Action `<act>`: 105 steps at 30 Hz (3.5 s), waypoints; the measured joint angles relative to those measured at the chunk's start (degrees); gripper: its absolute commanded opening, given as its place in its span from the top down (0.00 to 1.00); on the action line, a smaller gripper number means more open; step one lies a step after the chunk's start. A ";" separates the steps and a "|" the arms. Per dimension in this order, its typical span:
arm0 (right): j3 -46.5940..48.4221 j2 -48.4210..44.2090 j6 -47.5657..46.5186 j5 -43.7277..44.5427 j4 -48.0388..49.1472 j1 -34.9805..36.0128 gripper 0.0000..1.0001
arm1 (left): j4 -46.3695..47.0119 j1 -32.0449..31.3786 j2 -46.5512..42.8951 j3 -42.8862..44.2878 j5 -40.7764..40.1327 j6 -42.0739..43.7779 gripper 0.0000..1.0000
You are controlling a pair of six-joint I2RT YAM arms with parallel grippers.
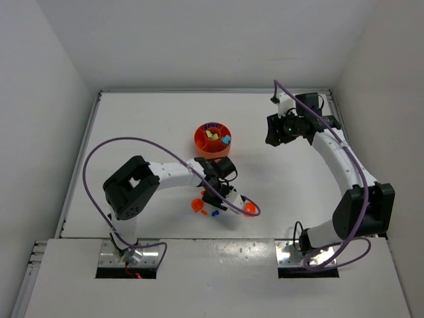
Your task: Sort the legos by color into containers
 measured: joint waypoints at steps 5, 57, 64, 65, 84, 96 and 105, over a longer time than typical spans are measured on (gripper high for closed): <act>0.00 0.00 0.00 -0.04 -0.28 0.00 0.49 | 0.02 -0.04 0.11 -0.02 0.22 -0.22 0.69; 2.05 3.13 0.00 -0.09 -0.74 0.00 0.49 | 16.28 23.43 -7.37 9.94 1.73 -44.37 0.89; 2.05 3.67 0.00 -0.09 -0.74 0.00 0.49 | 17.14 22.84 -5.22 10.88 1.01 -44.26 0.67; 2.05 3.69 0.00 -0.09 -0.74 0.00 0.49 | 17.27 22.84 -5.11 10.99 0.90 -44.33 0.65; 2.05 3.96 -0.63 1.36 -0.70 0.50 0.49 | 15.30 21.35 -12.33 14.08 -0.13 -46.66 0.36; -3.89 -7.85 -1.33 7.02 4.79 0.04 0.11 | 12.13 20.11 -33.40 -1.46 7.98 -46.18 0.12; -1.66 -4.15 -3.67 4.87 1.16 0.20 0.28 | 2.78 4.20 -26.71 -11.78 5.99 -41.31 0.40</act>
